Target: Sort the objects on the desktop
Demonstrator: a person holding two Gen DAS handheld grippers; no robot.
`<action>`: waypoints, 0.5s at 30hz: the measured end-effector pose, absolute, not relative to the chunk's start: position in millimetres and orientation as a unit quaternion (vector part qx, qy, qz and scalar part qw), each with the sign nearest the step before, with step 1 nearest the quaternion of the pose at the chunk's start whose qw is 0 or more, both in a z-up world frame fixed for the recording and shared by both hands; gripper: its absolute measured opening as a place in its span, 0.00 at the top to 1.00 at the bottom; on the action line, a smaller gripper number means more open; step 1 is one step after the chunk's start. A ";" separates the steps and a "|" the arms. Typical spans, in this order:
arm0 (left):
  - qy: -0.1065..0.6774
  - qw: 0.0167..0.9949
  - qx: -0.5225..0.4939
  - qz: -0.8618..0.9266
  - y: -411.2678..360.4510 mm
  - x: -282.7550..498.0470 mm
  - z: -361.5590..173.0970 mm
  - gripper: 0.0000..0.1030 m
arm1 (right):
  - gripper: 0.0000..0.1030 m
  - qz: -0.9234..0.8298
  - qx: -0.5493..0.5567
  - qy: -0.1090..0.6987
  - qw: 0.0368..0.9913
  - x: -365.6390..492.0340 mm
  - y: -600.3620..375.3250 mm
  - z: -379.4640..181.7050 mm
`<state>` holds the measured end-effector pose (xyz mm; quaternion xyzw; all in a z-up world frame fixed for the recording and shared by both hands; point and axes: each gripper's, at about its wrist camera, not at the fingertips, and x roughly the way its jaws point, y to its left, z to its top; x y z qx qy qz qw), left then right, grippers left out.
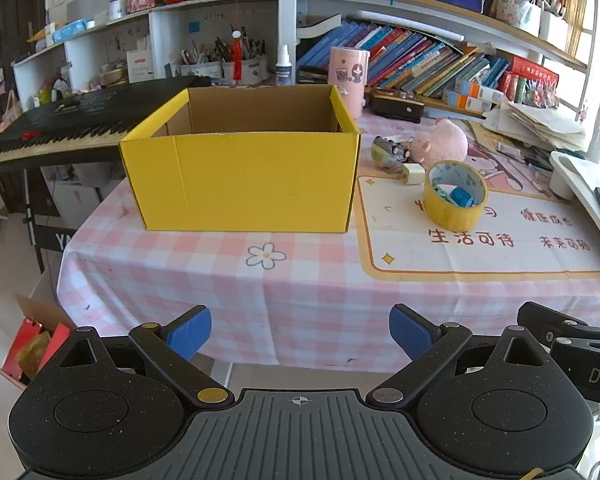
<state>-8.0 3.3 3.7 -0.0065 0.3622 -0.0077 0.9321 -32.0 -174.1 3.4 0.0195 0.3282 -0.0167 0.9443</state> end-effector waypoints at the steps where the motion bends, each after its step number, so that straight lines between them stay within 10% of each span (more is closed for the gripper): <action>1: 0.362 0.932 -0.006 -0.007 3.3 -8.2 3.8 0.05 | 0.00 -0.017 0.020 0.328 0.944 -32.1 -174.6 3.4; 15: 0.352 0.936 0.028 -0.009 -5.2 -13.5 6.6 0.05 | 0.00 -0.016 0.024 0.328 0.944 -33.5 -176.5 3.1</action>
